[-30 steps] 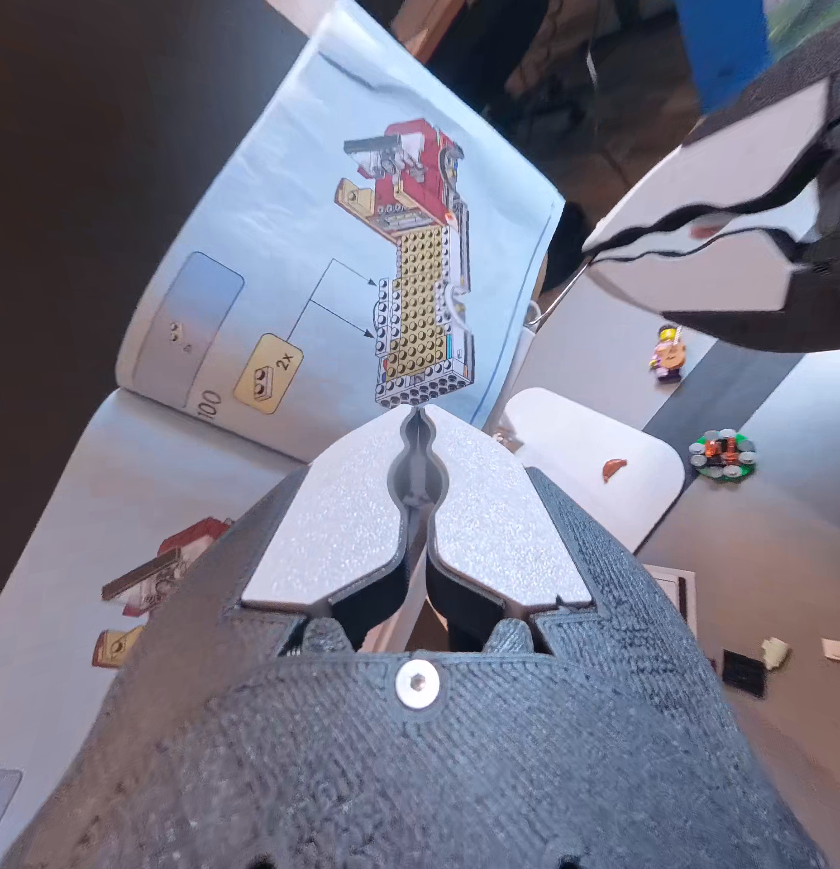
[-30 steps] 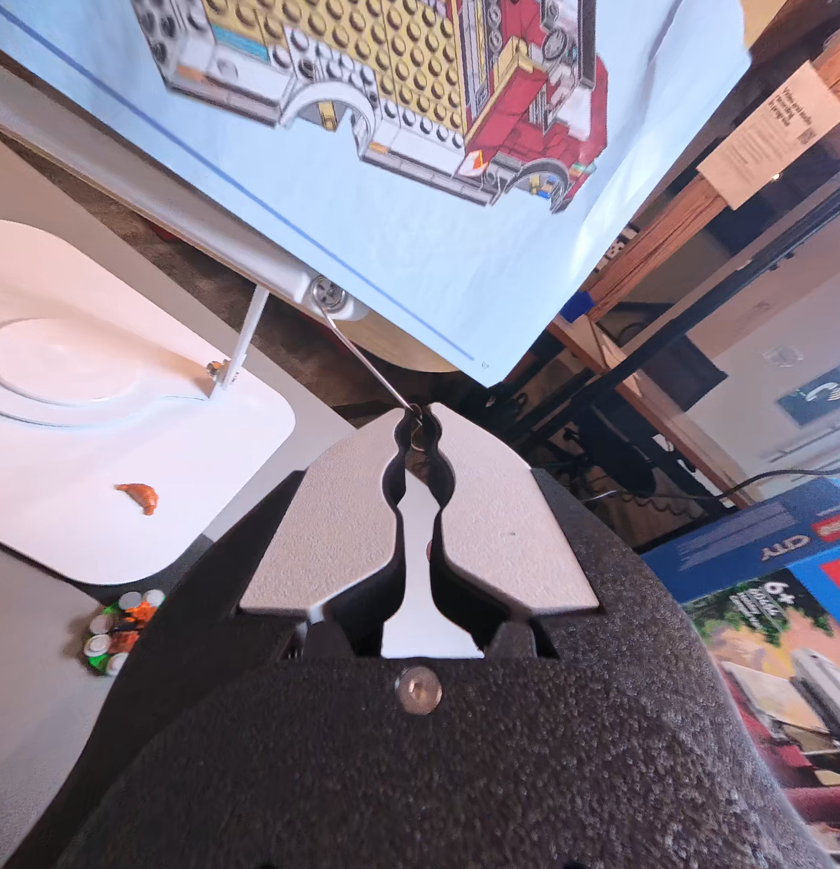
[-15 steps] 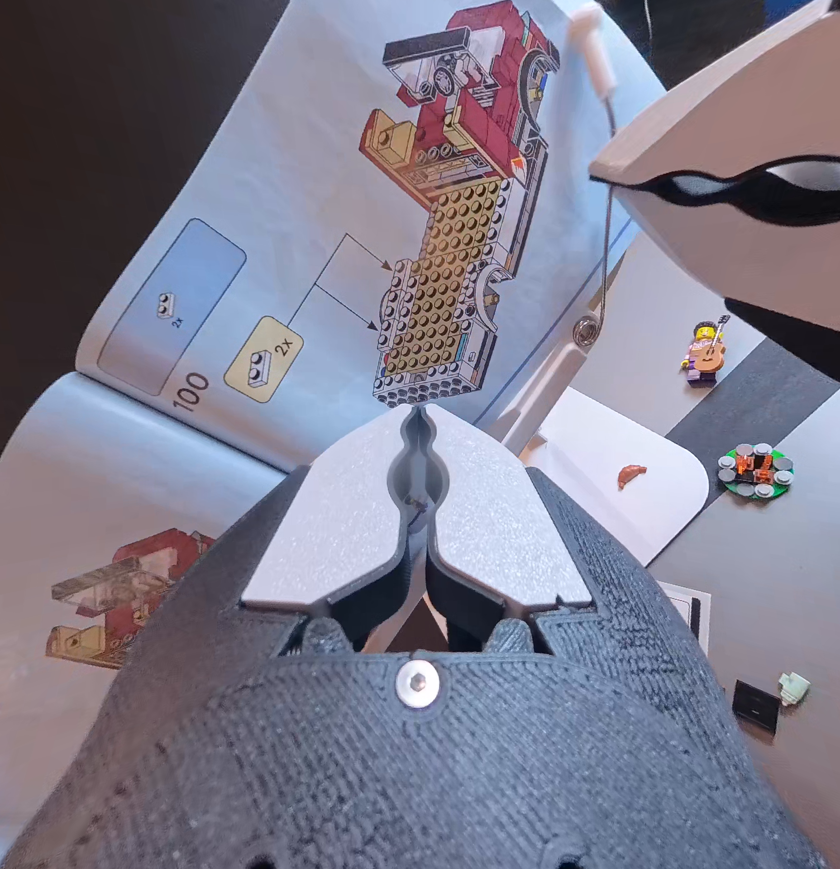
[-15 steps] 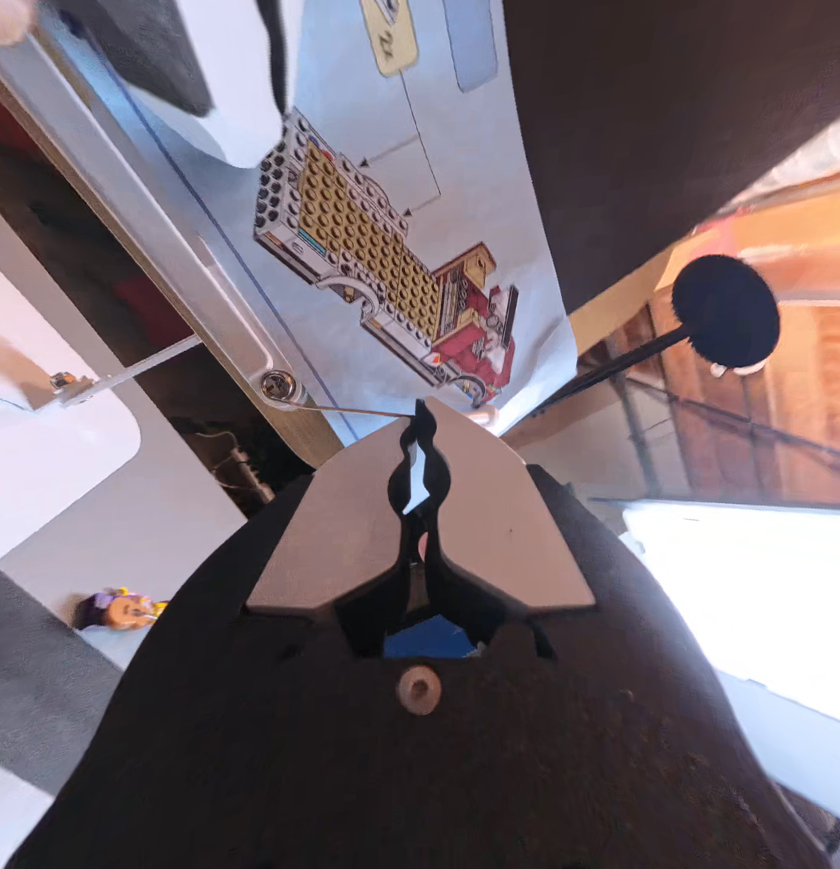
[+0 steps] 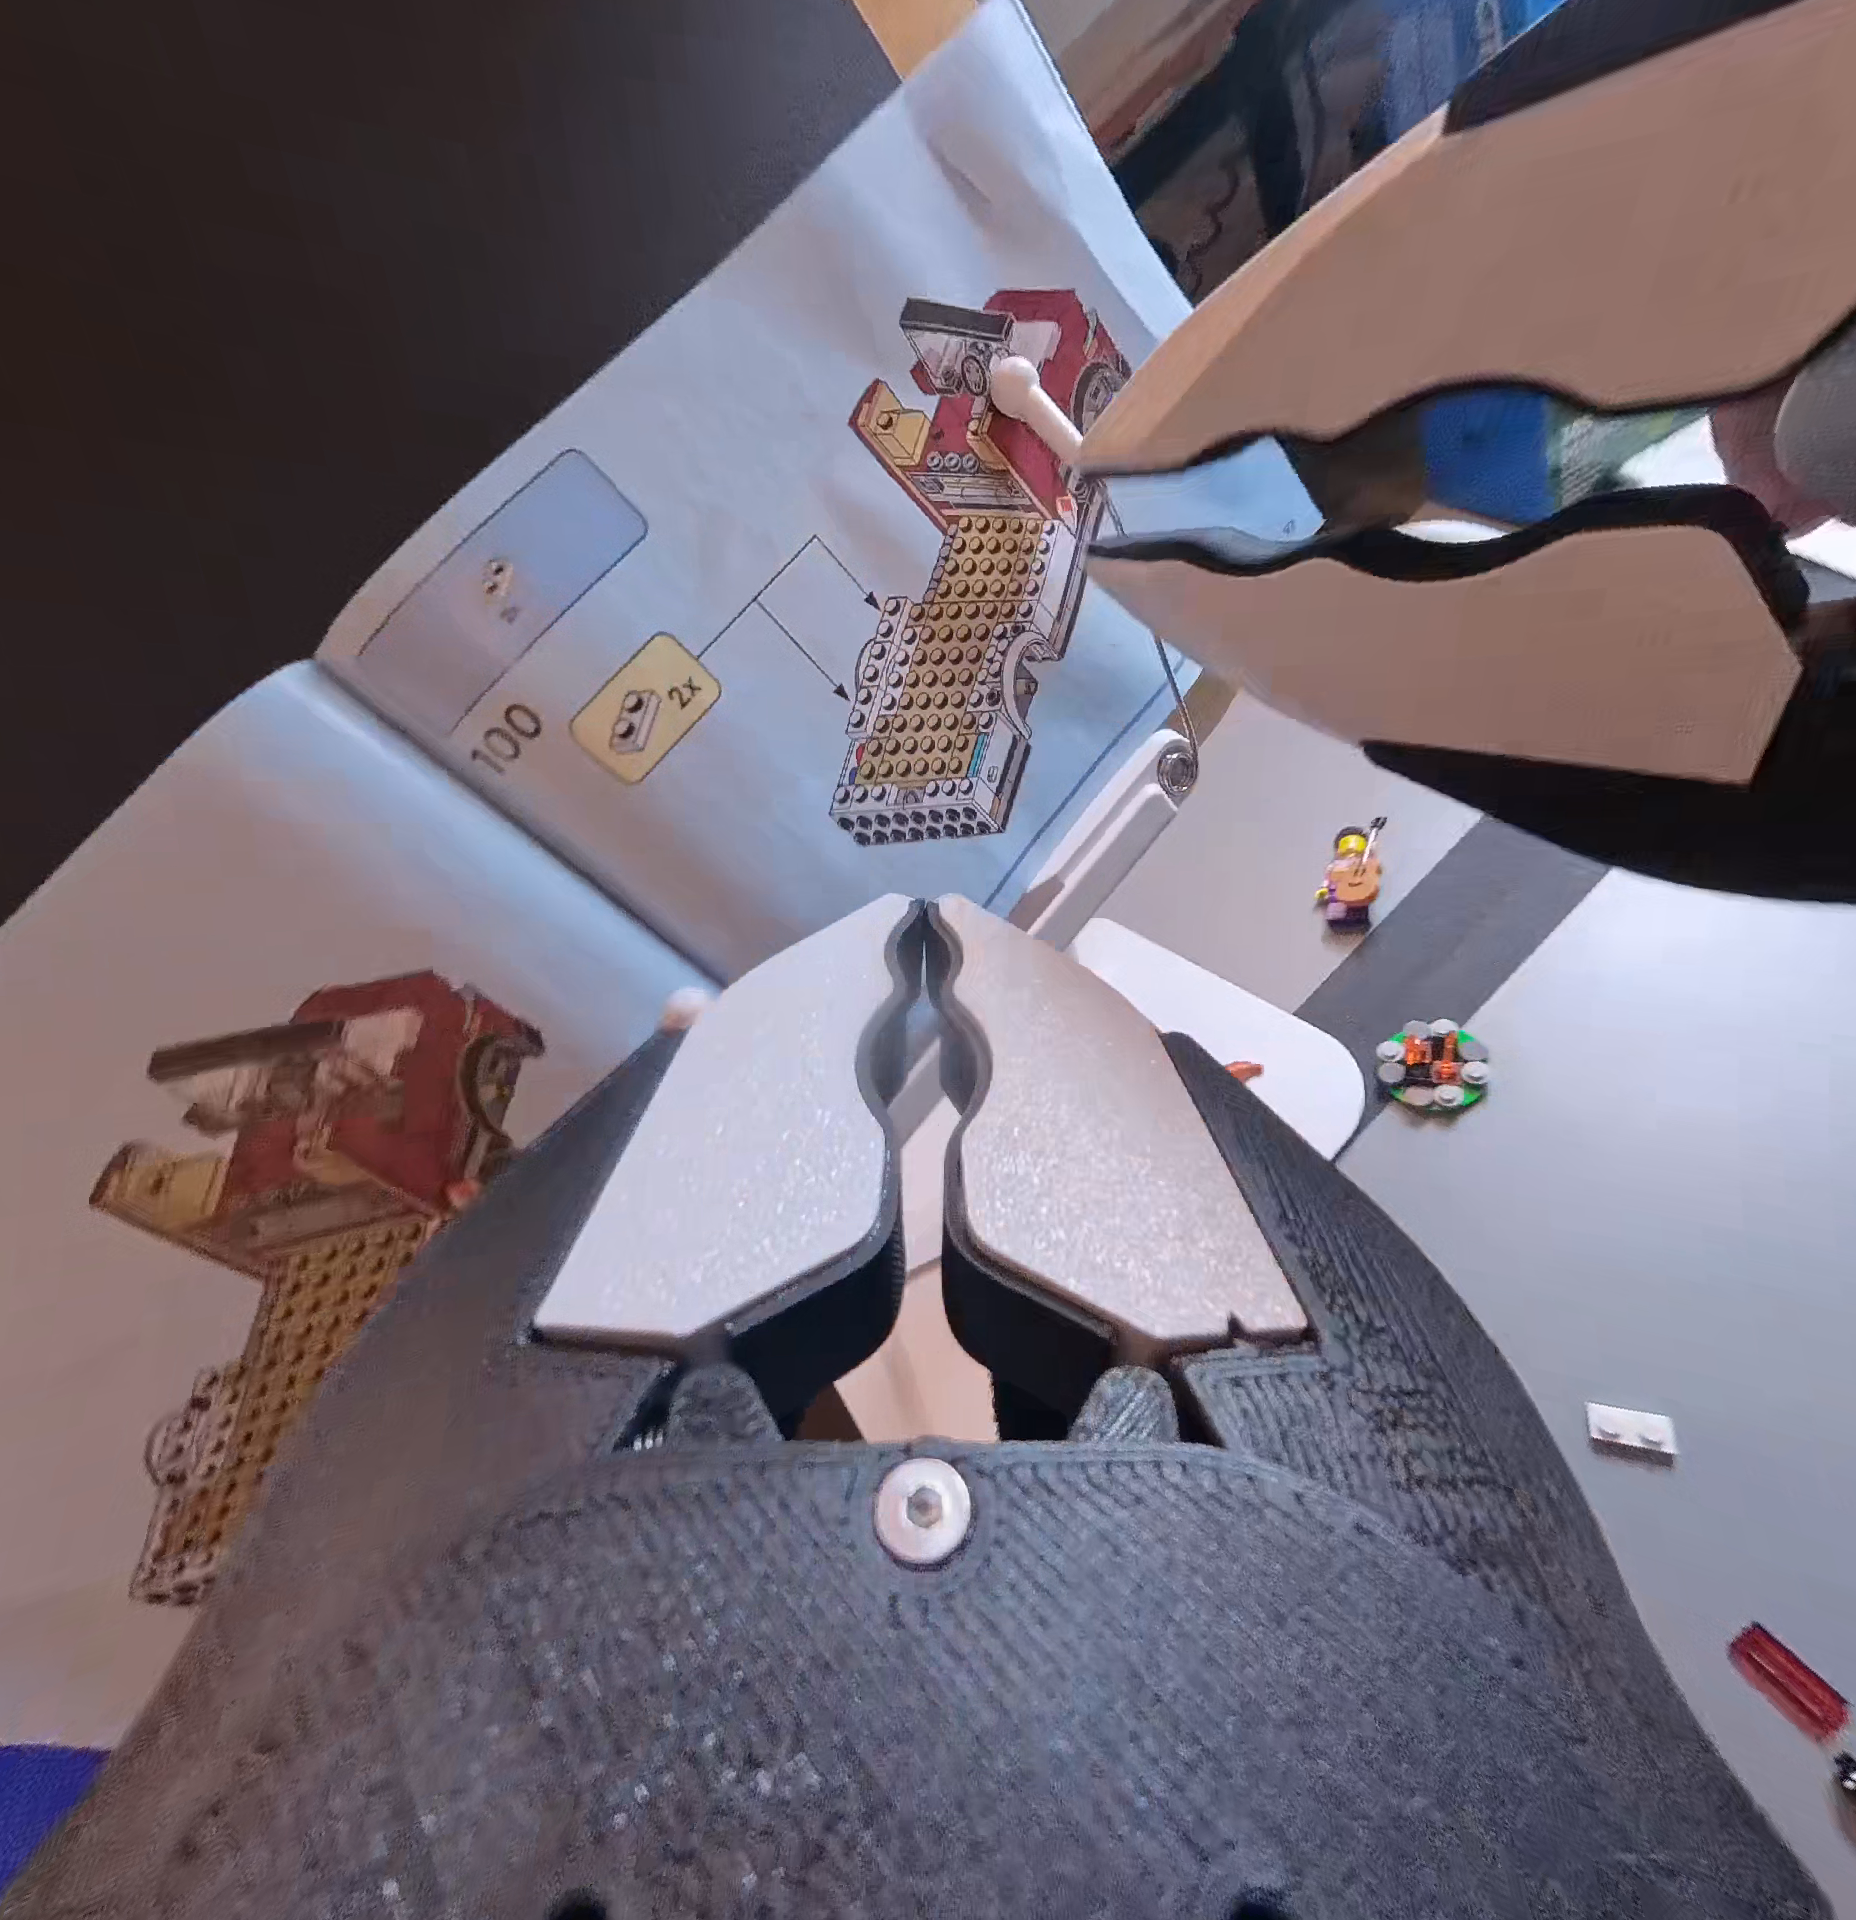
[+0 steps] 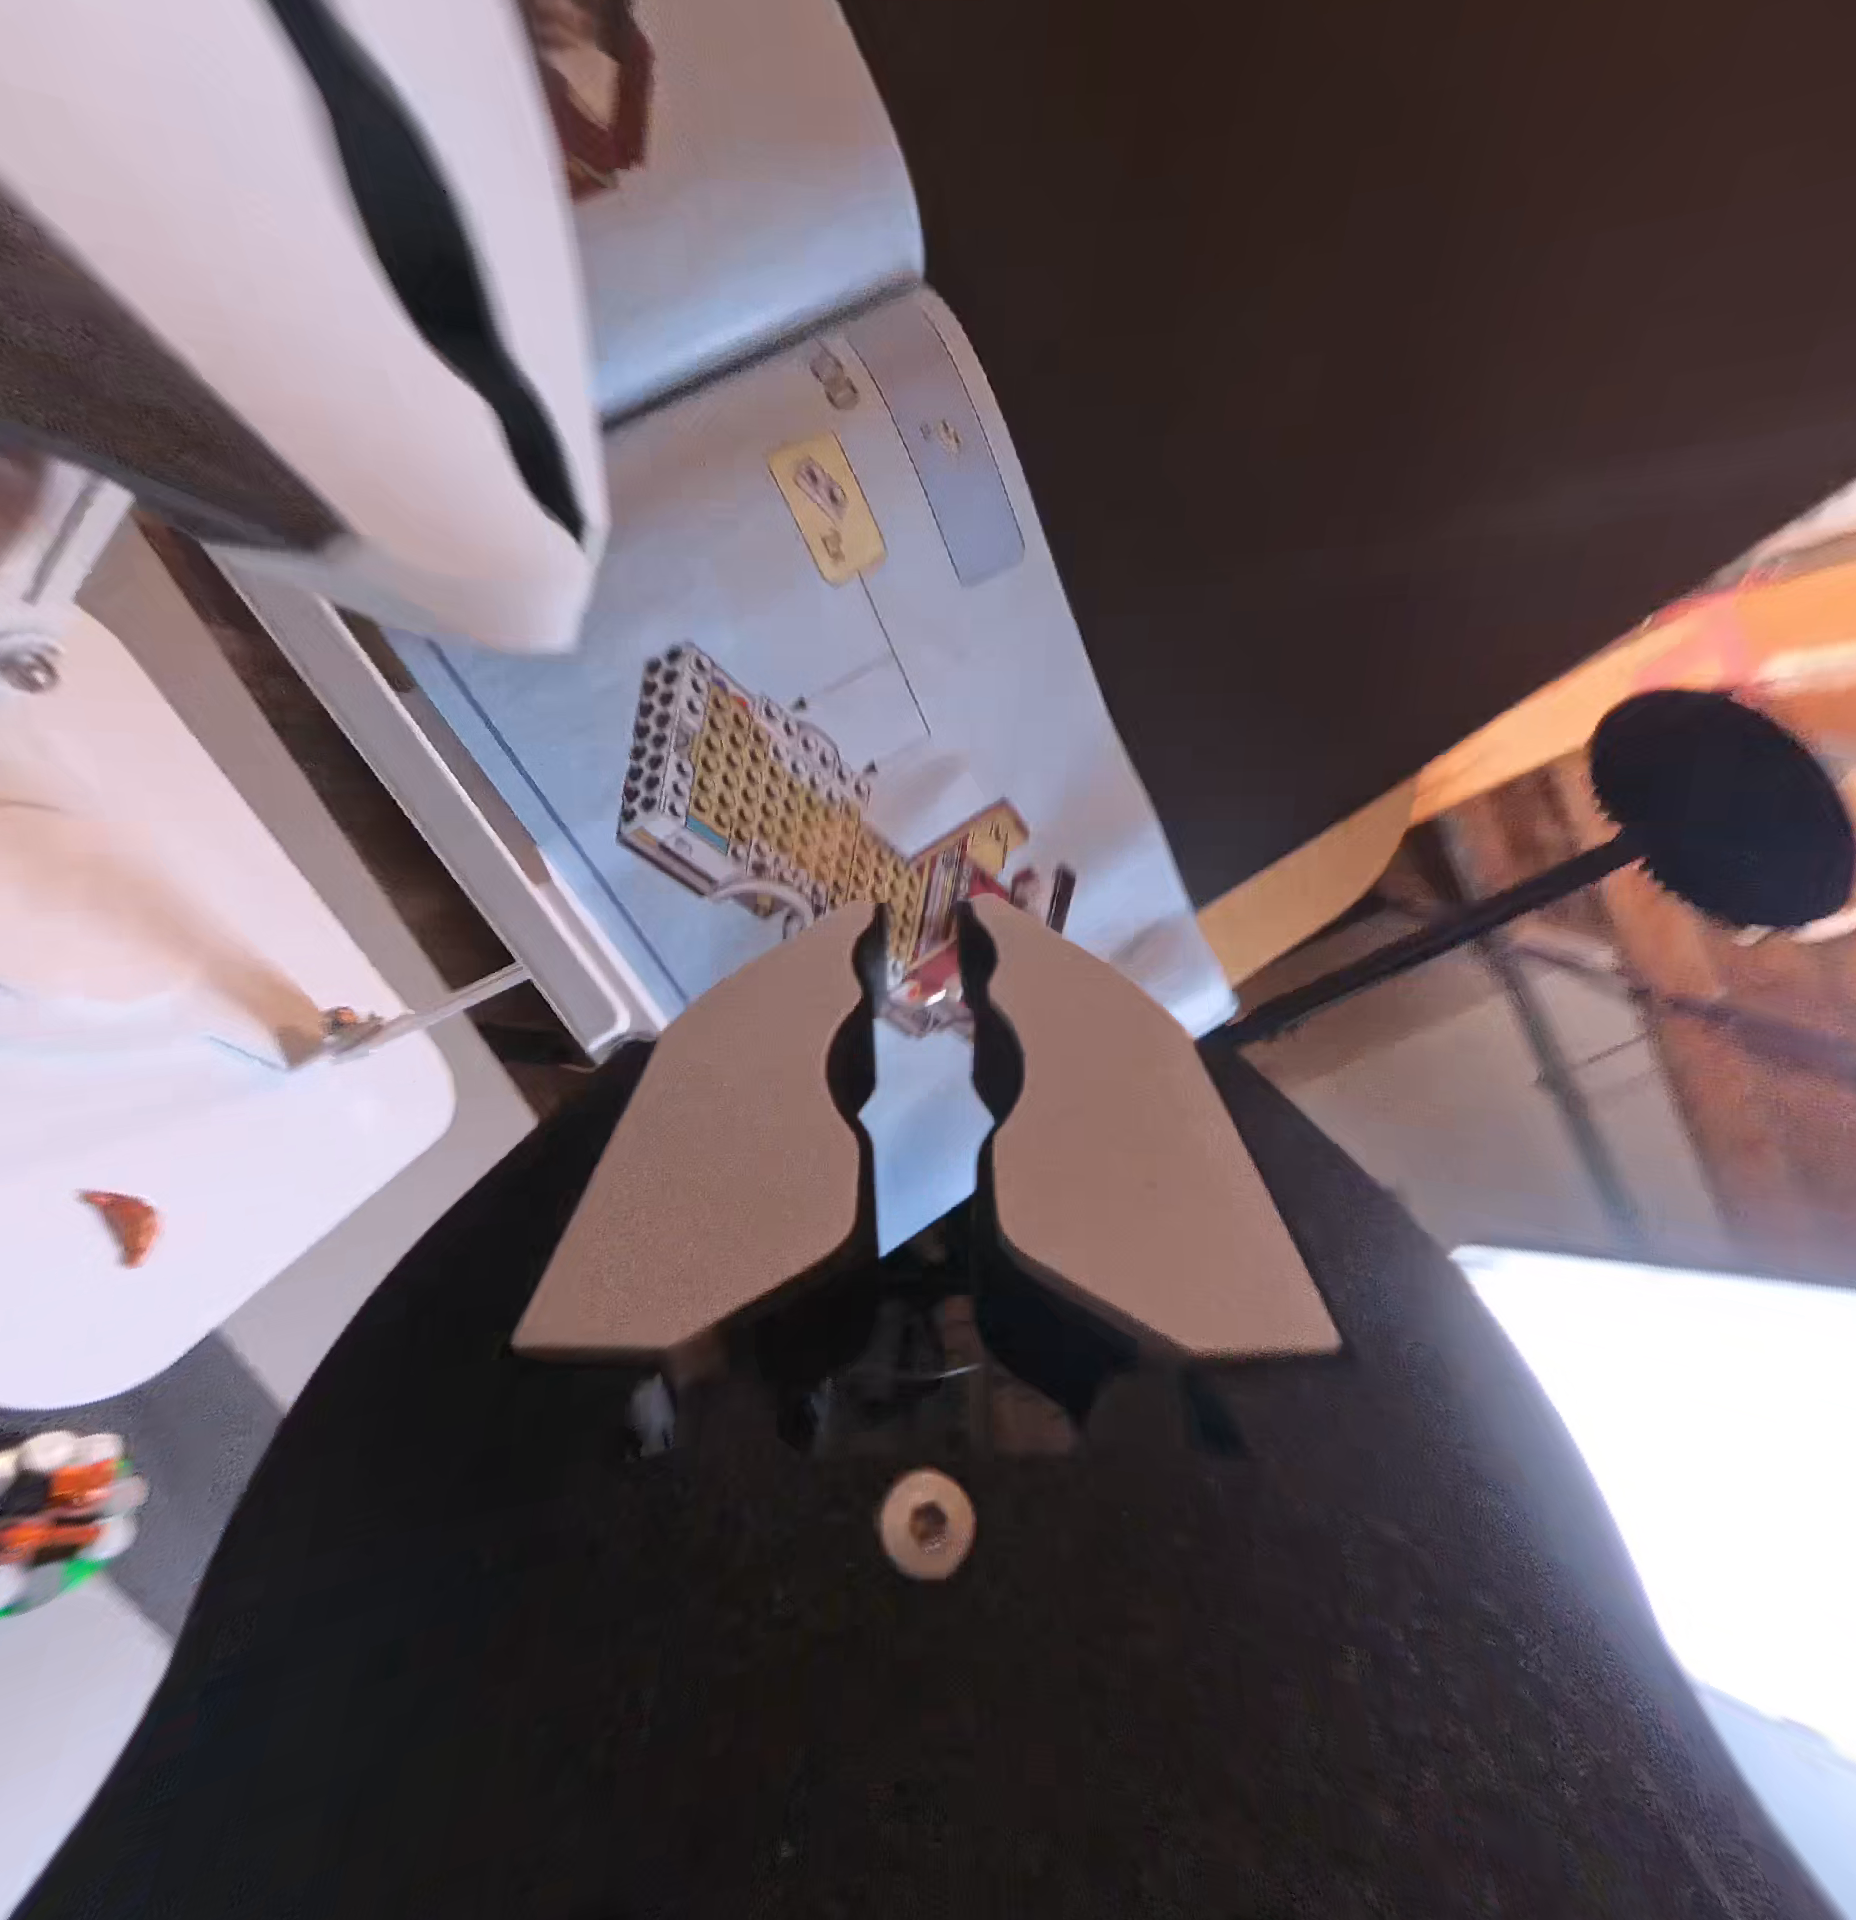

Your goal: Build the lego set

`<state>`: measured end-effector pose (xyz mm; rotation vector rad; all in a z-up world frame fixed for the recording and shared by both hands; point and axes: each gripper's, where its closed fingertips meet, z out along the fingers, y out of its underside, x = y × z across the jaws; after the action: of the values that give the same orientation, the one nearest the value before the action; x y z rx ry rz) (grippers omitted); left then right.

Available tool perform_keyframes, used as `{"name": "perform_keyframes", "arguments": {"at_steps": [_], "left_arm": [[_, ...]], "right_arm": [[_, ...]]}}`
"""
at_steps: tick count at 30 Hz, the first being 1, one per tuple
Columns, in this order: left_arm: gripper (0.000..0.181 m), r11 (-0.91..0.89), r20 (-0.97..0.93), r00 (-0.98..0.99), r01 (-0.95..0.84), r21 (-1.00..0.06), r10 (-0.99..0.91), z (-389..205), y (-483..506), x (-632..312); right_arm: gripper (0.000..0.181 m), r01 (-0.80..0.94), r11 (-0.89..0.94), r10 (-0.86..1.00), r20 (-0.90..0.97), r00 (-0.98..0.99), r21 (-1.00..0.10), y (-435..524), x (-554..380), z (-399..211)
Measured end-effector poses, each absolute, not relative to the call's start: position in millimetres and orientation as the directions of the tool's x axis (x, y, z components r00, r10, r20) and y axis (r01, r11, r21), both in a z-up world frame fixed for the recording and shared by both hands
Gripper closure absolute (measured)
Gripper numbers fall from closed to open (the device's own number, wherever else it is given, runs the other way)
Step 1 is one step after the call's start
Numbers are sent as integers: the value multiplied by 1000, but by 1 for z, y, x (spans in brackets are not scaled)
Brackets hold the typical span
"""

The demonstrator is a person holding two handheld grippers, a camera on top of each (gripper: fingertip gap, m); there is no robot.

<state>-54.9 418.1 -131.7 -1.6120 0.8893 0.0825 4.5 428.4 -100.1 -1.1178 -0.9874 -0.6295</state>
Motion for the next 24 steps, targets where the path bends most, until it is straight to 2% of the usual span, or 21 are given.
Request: {"name": "perform_keyframes", "arguments": {"at_steps": [3,5,6,8,9,10,13,15,18,21,24], "left_arm": [[181,40,-463,746,-508,-860,-478,-131,405,-69],[181,42,-425,772,-462,-886,-472,-131,399,-75],[181,38,-412,781,-448,-893,-470,-133,397,-78],[181,32,-389,792,-425,-905,-471,-136,397,-80],[181,21,-379,794,-421,-907,-476,-139,399,-81],[181,12,-374,795,-420,-908,-477,-141,401,-81],[181,1,-374,791,-427,-904,-485,-146,409,-79],[181,-6,-374,787,-432,-902,-490,-149,413,-77],[181,-17,-380,788,-443,-896,-484,-152,422,-78],[181,-48,-363,801,-436,-898,-476,-155,430,-80],[181,-80,-329,811,-415,-906,-484,-157,437,-81]], "right_arm": [[149,686,222,187,720,668,-693,439,29,-117],[146,573,137,249,588,769,-808,450,37,-127],[146,523,104,273,530,803,-846,455,39,-130],[157,430,79,324,431,842,-900,460,37,-129],[166,394,68,352,392,850,-917,461,33,-128],[167,370,52,373,362,854,-928,462,30,-128],[153,325,-23,442,282,852,-945,464,17,-135],[150,269,-30,459,226,859,-963,463,15,-132],[174,226,-60,437,178,882,-972,469,22,-133],[177,290,-6,453,256,854,-957,469,15,-131],[179,502,150,412,515,751,-852,462,-2,-128]]}}
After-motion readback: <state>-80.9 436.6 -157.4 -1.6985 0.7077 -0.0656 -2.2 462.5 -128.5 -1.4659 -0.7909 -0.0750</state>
